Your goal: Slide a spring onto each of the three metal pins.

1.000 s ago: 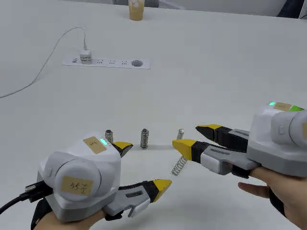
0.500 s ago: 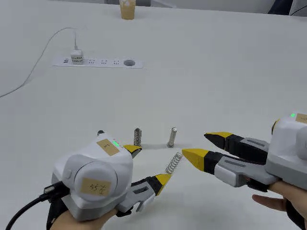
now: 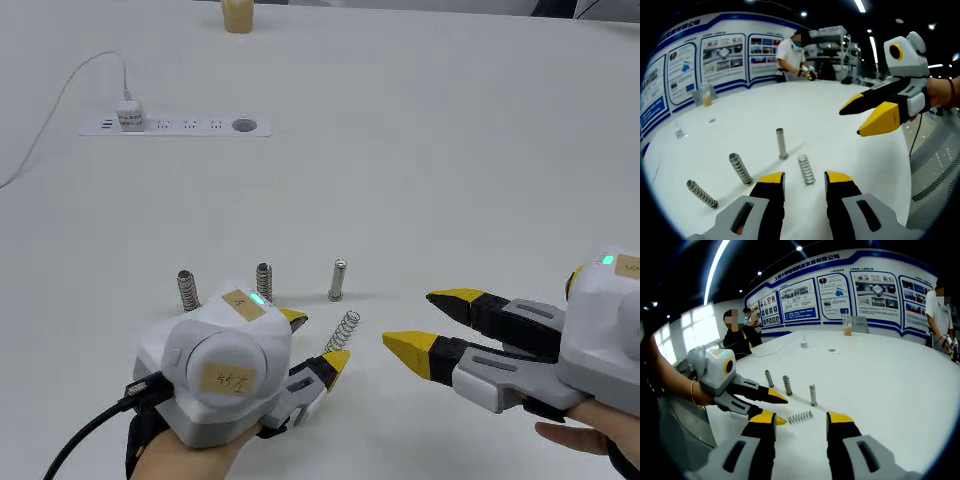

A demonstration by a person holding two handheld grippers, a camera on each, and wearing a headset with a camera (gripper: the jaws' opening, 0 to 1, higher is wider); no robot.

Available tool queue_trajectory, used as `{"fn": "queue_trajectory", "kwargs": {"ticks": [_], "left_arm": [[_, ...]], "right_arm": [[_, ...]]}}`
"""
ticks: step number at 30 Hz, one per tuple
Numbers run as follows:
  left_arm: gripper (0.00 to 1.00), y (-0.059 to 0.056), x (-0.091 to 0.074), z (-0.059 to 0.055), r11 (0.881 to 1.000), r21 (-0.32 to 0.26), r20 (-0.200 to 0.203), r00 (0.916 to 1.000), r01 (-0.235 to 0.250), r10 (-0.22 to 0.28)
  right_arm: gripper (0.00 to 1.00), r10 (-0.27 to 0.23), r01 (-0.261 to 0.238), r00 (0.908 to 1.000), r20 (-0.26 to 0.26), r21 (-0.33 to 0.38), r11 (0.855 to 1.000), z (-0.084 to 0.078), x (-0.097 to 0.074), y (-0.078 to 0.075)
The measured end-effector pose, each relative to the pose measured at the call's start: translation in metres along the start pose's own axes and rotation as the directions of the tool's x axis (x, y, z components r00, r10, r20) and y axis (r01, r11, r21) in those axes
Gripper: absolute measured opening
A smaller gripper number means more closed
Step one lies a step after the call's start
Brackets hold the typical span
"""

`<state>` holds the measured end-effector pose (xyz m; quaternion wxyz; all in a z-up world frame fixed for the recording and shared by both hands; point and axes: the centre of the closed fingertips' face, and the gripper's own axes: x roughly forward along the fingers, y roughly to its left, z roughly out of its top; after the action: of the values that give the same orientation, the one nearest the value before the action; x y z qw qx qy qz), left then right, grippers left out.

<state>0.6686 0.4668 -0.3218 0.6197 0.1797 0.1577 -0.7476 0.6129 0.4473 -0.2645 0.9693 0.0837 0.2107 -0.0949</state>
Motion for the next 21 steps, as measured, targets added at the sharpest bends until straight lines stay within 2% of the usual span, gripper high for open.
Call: {"fn": "queue_trajectory", "kwargs": {"ticks": [4, 6, 10, 13, 15, 17, 18, 19, 21], "left_arm": [[0.28, -0.001, 0.006, -0.002, 1.000, 0.007, -0.004, 1.0000, 0.005, -0.005], [0.28, -0.001, 0.009, -0.004, 1.000, -0.016, -0.009, 0.9999, 0.008, -0.008], [0.25, -0.001, 0.014, -0.006, 1.000, -0.019, -0.018, 0.9998, 0.012, -0.012], [0.24, -0.001, 0.017, -0.011, 0.999, -0.032, -0.036, 0.9992, 0.017, -0.018], [0.21, 0.000, 0.019, -0.014, 1.000, -0.013, -0.052, 0.9986, 0.014, -0.014], [0.20, -0.001, 0.019, -0.016, 1.000, -0.017, -0.056, 0.9982, 0.021, -0.022], [0.20, -0.002, 0.019, -0.016, 0.999, -0.025, -0.055, 0.9982, 0.024, -0.025], [0.18, -0.004, 0.020, -0.013, 0.998, -0.040, -0.036, 0.9986, 0.038, -0.039], [0.16, -0.004, 0.021, -0.012, 0.999, -0.042, -0.037, 0.9987, 0.034, -0.036]], "right_arm": [[0.40, 0.010, -0.010, 1.0000, 0.002, 0.011, 1.000, -0.002, -0.001, 0.002], [0.40, 0.011, -0.011, 0.9999, 0.000, 0.007, 1.000, -0.002, -0.002, 0.002], [0.40, 0.008, -0.008, 1.0000, -0.001, 0.013, 1.000, -0.003, -0.003, 0.001], [0.39, 0.001, -0.001, 1.0000, -0.009, 0.021, 1.000, -0.004, -0.004, -0.002], [0.39, -0.006, 0.006, 1.0000, -0.005, 0.033, 0.999, -0.004, -0.004, -0.004], [0.39, -0.008, 0.008, 1.0000, -0.002, 0.043, 0.999, -0.005, -0.004, -0.005], [0.39, -0.010, 0.010, 1.0000, -0.001, 0.046, 0.999, -0.005, -0.004, -0.005], [0.39, -0.010, 0.010, 0.9999, -0.002, 0.047, 0.999, -0.005, -0.004, -0.005], [0.39, -0.012, 0.012, 0.9999, -0.001, 0.049, 0.999, -0.006, -0.004, -0.005]]}}
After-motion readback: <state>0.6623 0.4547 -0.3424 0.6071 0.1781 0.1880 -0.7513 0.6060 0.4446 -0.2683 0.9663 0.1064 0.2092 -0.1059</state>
